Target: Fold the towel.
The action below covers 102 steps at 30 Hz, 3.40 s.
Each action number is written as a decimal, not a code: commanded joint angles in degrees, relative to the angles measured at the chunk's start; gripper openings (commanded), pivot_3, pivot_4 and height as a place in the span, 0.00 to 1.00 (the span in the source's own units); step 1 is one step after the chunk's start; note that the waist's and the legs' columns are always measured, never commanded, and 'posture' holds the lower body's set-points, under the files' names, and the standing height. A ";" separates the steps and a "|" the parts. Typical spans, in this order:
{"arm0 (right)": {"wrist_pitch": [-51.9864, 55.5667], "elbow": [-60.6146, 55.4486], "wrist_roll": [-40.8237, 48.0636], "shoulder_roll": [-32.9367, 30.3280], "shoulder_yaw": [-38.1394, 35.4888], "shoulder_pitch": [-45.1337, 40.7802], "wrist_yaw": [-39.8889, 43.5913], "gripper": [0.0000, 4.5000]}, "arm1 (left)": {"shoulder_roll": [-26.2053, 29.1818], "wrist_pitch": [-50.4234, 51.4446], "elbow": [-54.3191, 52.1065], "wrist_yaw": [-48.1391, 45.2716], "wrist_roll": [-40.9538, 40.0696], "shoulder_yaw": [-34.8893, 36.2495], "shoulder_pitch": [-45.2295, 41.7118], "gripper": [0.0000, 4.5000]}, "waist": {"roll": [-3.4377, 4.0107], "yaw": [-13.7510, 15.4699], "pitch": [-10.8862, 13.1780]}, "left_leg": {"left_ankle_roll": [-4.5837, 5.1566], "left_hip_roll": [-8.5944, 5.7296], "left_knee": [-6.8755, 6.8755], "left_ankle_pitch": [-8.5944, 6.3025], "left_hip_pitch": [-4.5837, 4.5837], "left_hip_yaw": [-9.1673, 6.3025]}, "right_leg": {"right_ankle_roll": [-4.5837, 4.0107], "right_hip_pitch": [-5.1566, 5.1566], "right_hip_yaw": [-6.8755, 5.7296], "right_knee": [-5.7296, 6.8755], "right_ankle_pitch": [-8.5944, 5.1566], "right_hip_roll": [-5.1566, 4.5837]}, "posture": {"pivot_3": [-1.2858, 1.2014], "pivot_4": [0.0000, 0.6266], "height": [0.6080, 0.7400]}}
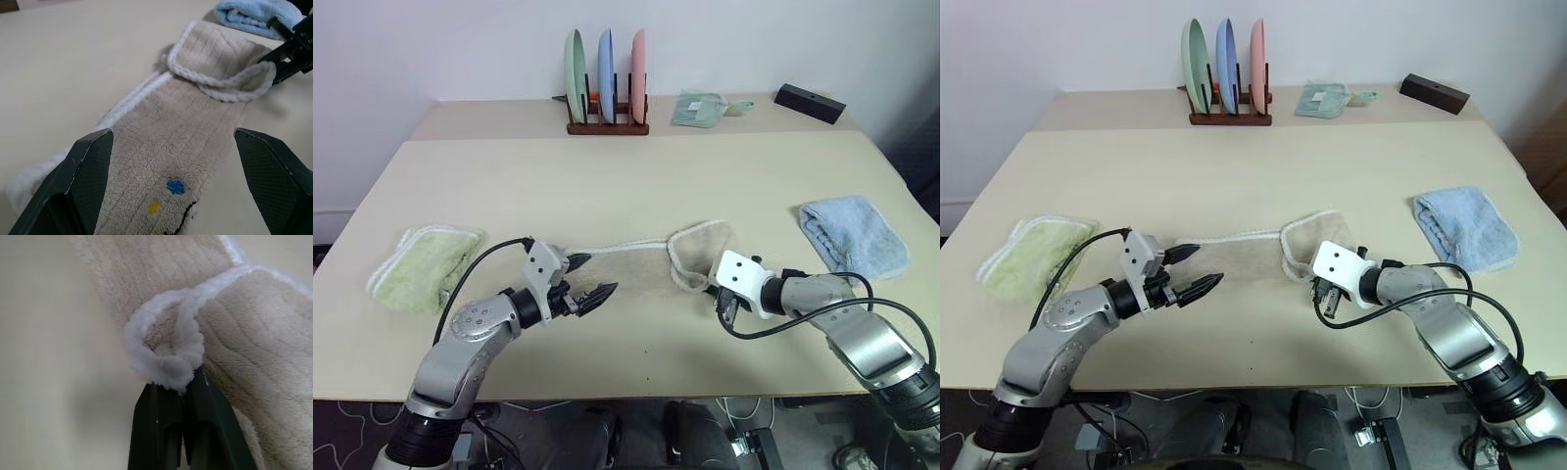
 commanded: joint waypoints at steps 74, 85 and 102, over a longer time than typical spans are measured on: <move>-14.62 10.02 5.41 15.30 -15.25 -3.61 2.34 0.61 | -16.68 15.75 -2.19 52.37 -53.62 23.03 5.19 0.00 | -0.11 -0.04 0.01 | -0.13 0.04 -0.09 -0.05 0.47 -0.03 | 0.01 0.36 0.04 0.01 -0.03 0.09 | 0.52 0.24 1.00; -16.87 15.25 4.14 15.10 -15.51 -4.76 2.19 0.61 | 8.58 19.08 -3.08 33.11 -43.71 21.09 -5.82 0.00 | -0.14 0.07 0.05 | -0.17 0.02 -0.13 -0.05 0.42 -0.02 | 0.00 0.30 0.06 0.00 -0.04 0.11 | 0.52 0.24 1.00; -18.34 15.49 2.69 15.36 -16.43 -2.89 -0.68 0.61 | -1.32 26.91 5.92 13.96 -17.62 -16.82 -28.53 0.00 | -0.14 -0.13 0.06 | -0.16 0.02 -0.19 -0.03 0.35 -0.03 | 0.01 0.19 0.08 0.00 -0.03 0.12 | 0.52 0.24 1.00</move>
